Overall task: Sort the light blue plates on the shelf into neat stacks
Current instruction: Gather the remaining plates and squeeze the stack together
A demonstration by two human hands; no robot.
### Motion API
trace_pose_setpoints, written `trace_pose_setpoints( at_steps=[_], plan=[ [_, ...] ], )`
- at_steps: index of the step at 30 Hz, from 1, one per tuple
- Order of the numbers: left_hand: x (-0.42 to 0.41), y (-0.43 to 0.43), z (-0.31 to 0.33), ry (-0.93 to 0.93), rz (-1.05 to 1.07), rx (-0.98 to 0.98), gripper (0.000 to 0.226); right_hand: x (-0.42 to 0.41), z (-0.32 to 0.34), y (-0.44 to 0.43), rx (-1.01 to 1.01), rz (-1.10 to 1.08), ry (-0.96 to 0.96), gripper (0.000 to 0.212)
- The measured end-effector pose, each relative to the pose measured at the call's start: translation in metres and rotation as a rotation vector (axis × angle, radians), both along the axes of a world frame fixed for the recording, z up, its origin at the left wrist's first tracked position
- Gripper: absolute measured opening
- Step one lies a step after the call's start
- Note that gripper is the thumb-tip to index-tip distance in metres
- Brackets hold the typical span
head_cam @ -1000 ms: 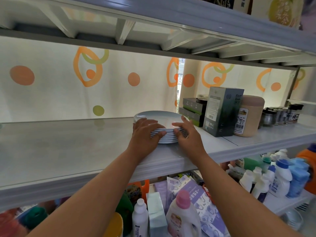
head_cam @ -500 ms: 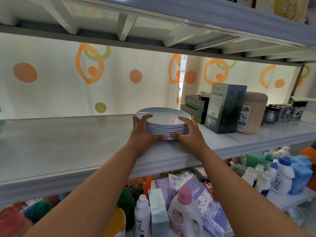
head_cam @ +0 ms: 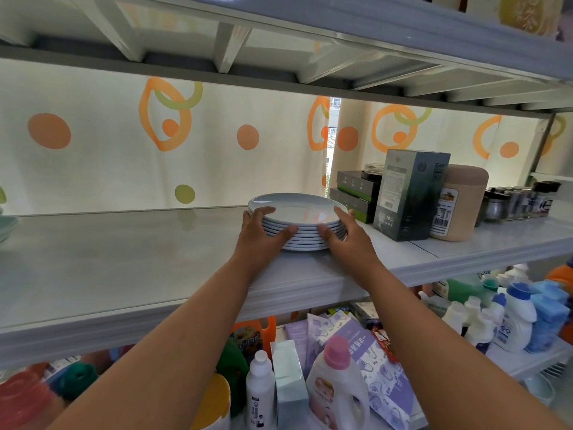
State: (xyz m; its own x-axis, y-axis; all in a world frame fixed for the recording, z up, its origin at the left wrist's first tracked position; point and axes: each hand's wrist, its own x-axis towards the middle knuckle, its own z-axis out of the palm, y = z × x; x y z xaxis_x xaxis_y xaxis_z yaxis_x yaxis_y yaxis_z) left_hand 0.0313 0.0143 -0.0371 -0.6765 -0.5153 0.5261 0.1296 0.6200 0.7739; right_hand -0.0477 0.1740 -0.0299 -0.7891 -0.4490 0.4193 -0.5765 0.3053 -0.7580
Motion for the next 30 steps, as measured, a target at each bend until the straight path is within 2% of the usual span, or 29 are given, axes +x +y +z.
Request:
trace_pose_setpoints(
  at_steps=[3, 6, 11, 16, 21, 30],
  plan=[
    [0.002, 0.000, 0.000, 0.005, -0.003, 0.003, 0.064, 0.001, 0.002, 0.000, 0.021, 0.022, -0.008, 0.069],
    [0.004, -0.001, -0.001, -0.014, -0.034, 0.027, 0.079, 0.004, 0.004, 0.001, 0.049, 0.062, -0.024, 0.073],
    [0.006, 0.000, -0.003, -0.033, -0.074, -0.009, 0.097, 0.003, 0.005, 0.001, 0.059, 0.090, -0.074, 0.090],
    [0.006, 0.001, -0.002, -0.049, -0.068, -0.027, 0.095, 0.000, 0.001, 0.000, -0.011, 0.033, -0.059, 0.091],
    [0.007, 0.002, 0.001, -0.057, -0.038, -0.004, 0.083, -0.006, -0.001, 0.003, -0.123, 0.065, -0.140, 0.083],
    [0.009, 0.004, 0.004, -0.025, -0.028, -0.002, 0.082, -0.008, -0.001, 0.004, -0.089, 0.092, -0.123, 0.084]
  ],
)
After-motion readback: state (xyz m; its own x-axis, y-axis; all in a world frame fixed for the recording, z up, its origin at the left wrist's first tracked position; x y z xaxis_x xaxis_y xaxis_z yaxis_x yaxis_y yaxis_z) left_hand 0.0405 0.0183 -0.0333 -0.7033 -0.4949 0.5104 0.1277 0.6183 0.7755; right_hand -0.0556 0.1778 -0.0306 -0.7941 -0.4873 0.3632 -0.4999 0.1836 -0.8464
